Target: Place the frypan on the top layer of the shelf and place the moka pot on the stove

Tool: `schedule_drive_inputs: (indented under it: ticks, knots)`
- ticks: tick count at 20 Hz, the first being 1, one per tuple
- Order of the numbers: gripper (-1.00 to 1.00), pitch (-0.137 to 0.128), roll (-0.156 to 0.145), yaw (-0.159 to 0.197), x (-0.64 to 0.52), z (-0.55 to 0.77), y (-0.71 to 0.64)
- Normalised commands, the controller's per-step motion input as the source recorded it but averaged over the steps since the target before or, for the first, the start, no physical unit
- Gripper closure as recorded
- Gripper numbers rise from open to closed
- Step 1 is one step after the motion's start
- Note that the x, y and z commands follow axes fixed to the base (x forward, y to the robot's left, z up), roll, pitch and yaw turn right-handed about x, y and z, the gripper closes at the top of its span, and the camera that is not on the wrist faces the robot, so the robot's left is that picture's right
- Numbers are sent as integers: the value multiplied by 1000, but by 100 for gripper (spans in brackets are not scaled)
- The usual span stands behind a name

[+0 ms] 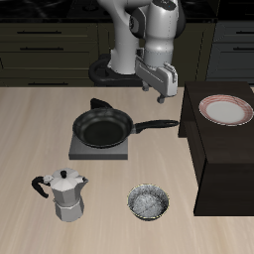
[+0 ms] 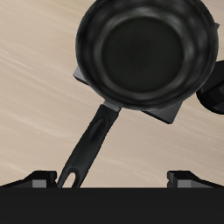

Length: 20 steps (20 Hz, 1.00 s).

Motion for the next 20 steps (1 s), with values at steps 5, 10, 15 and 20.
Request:
schedule_drive_inputs:
  ticks: [5,10,15,20]
  knots:
    - [-100,41,-63,-59,284,-124,76]
    - [-100,6,-27,7,233,-184,176]
    - [-100,-14,-20,-30,71,-150,24]
    - [-100,1,5,-28,68,-122,60]
